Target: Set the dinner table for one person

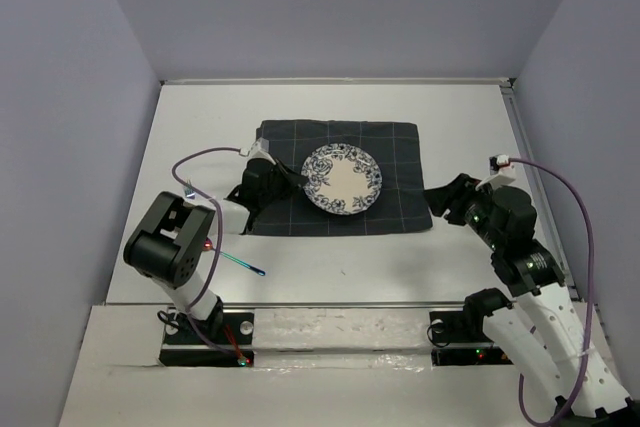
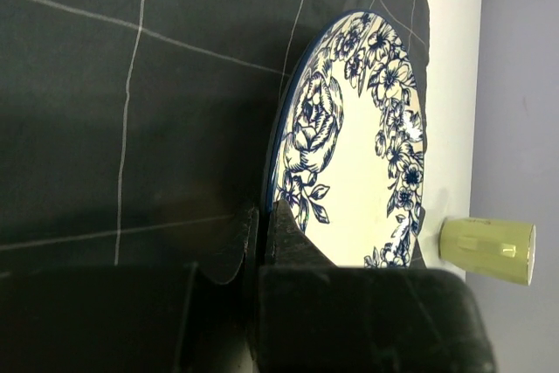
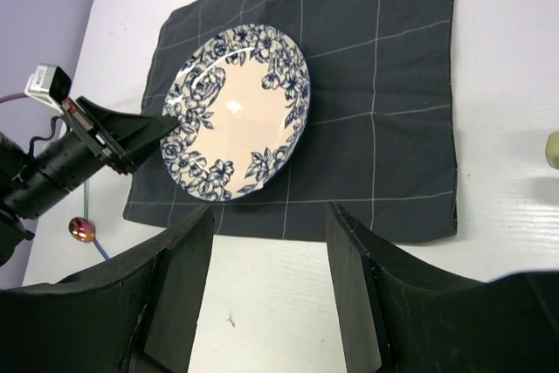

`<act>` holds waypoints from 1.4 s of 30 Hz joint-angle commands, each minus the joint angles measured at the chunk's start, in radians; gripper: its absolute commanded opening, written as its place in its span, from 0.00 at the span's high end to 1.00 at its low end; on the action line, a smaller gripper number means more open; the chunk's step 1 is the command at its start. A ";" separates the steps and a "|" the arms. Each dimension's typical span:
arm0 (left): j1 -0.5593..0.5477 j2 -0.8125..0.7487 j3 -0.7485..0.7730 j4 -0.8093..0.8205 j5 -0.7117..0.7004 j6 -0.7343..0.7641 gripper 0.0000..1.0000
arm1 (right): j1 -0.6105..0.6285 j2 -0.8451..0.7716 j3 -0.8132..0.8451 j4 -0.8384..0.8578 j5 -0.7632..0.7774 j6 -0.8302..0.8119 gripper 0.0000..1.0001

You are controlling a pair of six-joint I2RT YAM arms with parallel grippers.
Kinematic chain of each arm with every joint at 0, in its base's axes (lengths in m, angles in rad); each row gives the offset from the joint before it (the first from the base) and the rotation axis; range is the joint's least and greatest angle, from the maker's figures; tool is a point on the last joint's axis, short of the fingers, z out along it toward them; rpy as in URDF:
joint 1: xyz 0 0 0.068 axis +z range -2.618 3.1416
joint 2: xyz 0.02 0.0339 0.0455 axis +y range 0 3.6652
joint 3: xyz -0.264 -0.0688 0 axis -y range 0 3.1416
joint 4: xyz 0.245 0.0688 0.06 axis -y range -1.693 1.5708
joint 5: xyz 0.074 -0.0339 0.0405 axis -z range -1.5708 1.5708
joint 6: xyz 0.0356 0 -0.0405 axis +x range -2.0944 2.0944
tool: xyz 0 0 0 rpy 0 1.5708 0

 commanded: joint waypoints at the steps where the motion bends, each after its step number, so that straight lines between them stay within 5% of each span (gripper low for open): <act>1: 0.007 -0.013 0.099 0.214 0.027 -0.026 1.00 | 0.011 -0.007 -0.016 0.048 -0.017 -0.006 0.41; 24: 0.054 0.171 0.088 0.274 0.051 -0.012 1.00 | 0.011 -0.003 -0.068 0.069 -0.033 -0.003 0.41; 27: 0.054 0.148 0.069 0.272 0.042 -0.010 0.73 | 0.011 0.008 -0.065 0.069 -0.022 -0.006 0.41; 30: 0.056 0.110 0.059 0.249 0.025 -0.007 0.29 | 0.011 0.025 -0.054 0.069 -0.011 -0.008 0.41; 33: 0.056 0.087 0.055 0.232 0.036 -0.012 0.01 | 0.011 0.039 -0.040 0.069 0.009 -0.012 0.41; 42: 0.051 -0.278 0.029 0.094 0.017 0.055 0.01 | 0.011 0.103 0.046 0.005 0.232 -0.060 0.47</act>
